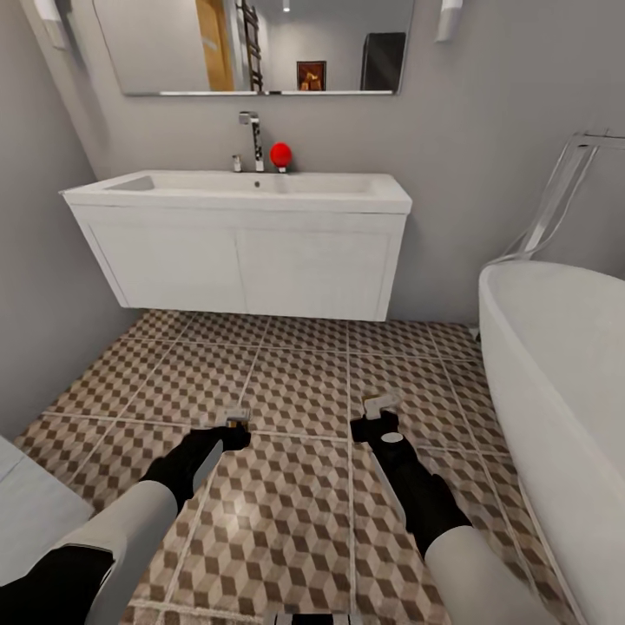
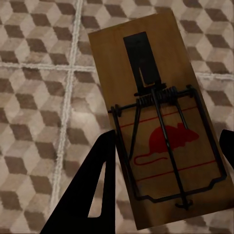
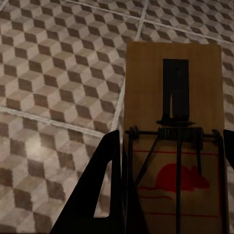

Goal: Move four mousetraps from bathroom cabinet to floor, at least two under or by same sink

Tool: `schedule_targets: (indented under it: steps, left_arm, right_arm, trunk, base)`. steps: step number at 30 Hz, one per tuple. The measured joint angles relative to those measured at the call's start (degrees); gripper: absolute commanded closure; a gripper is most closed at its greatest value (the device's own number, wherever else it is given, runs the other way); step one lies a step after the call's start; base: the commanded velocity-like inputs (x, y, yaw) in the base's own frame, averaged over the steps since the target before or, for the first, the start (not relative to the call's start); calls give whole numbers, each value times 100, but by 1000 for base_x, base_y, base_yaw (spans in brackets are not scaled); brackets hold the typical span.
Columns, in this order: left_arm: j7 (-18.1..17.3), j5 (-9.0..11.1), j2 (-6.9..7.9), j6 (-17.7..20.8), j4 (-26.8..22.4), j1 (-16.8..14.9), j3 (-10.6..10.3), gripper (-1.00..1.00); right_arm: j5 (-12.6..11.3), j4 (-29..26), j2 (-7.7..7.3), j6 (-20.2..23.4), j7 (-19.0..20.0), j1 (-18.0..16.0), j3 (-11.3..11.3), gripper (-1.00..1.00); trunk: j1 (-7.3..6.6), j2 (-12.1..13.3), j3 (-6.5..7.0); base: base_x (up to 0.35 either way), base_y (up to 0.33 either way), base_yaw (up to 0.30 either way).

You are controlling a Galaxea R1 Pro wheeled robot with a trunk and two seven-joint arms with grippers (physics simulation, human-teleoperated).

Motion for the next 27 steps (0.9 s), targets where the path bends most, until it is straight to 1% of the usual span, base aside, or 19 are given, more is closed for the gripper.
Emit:
schedule_targets:
  steps: [8, 15, 20, 27]
  left_arm:
    - [0, 0, 0, 0, -52, 0, 0, 100]
    - [4, 0, 6, 0, -310, 0, -6, 100]
    - [12, 0, 23, 5, -597, 0, -11, 100]
    - [23, 5, 27, 49, -1253, 0, -20, 100]
  right_arm:
    - [-3, -3, 0, -8, 3, 0, 0, 100]
    - [-4, -3, 0, -9, 17, 0, 0, 100]
    - [-4, -3, 0, -11, 19, 0, 0, 100]
    - [-3, -5, 0, -17, 19, 0, -3, 100]
  trunk:
    - [21, -11, -177]
    - [39, -20, -332]
    - [51, -27, -443]
    - [69, -36, -598]
  base:
    - [0, 0, 0]
    - [0, 0, 0]
    - [0, 0, 0]
    - [0, 0, 0]
